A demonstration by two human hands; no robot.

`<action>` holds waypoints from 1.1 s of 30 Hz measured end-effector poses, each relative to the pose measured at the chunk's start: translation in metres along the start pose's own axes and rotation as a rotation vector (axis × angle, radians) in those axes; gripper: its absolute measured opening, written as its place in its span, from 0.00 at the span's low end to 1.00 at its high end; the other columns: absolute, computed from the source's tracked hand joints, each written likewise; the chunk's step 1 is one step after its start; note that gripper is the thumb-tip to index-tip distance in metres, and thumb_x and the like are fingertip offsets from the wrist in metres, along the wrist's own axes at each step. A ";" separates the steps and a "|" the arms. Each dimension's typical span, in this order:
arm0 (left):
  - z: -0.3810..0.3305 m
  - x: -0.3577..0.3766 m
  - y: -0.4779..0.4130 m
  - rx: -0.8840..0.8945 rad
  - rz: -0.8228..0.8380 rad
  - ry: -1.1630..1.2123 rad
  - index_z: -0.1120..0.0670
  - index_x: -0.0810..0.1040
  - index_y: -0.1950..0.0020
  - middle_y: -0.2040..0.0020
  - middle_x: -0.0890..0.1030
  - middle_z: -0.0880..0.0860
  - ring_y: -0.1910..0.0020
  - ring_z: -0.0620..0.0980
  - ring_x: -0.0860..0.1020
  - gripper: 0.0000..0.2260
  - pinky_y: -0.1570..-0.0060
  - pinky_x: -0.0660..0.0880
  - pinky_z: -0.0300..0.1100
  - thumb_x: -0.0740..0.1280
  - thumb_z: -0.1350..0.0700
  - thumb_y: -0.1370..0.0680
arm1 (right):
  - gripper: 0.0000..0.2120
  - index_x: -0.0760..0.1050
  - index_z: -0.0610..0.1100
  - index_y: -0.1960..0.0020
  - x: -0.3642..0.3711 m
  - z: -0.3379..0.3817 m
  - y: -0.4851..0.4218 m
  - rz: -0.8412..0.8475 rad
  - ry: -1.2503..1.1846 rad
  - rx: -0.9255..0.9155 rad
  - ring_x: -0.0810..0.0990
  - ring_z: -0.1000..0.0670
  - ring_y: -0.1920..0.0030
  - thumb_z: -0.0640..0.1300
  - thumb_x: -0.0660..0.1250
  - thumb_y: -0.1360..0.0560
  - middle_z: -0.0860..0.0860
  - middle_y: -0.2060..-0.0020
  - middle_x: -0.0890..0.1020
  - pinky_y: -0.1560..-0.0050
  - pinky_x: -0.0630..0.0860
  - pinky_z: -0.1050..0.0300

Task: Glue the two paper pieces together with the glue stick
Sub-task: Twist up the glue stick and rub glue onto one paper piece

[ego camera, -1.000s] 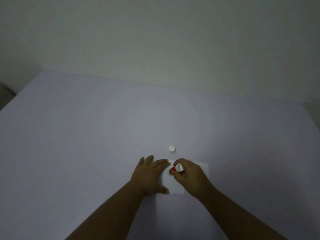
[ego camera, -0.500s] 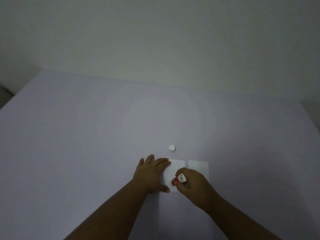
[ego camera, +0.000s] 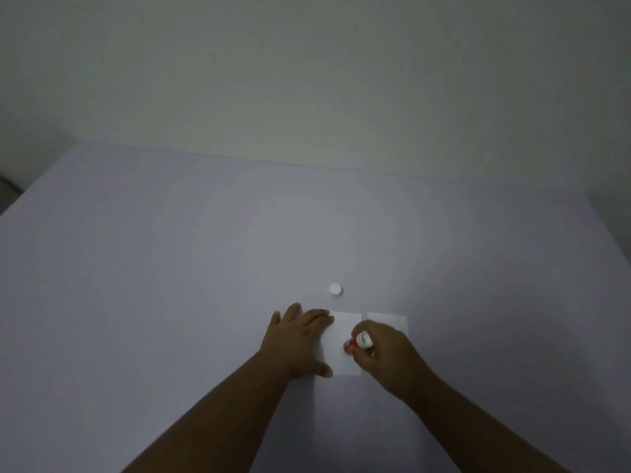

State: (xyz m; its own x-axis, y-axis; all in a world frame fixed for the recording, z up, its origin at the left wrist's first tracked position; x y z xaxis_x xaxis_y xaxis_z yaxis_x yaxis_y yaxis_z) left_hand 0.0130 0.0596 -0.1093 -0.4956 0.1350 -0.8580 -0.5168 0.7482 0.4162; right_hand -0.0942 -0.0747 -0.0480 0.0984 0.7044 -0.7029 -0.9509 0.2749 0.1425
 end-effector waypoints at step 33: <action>0.000 0.004 -0.004 -0.008 0.030 0.001 0.41 0.52 0.26 0.24 0.54 0.40 0.25 0.58 0.49 0.45 0.30 0.50 0.63 0.68 0.33 0.39 | 0.04 0.76 0.37 0.59 -0.029 -0.029 0.007 -0.247 -1.196 0.602 0.73 0.49 0.67 0.31 0.64 0.28 0.42 0.66 0.76 0.70 0.77 0.61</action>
State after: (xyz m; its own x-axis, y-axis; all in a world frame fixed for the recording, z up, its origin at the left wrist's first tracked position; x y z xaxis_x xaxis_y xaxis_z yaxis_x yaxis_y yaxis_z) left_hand 0.0136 0.0570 -0.1146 -0.5118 0.1562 -0.8448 -0.5073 0.7386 0.4439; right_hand -0.1119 -0.1124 -0.0466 0.7306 0.6426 0.2309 -0.6278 0.4991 0.5973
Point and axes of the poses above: each hand's wrist, its own y-axis away from the middle knuckle, its own x-axis out of the palm, z = x × y, the point moved 4 cm from there along -y, towards the middle knuckle
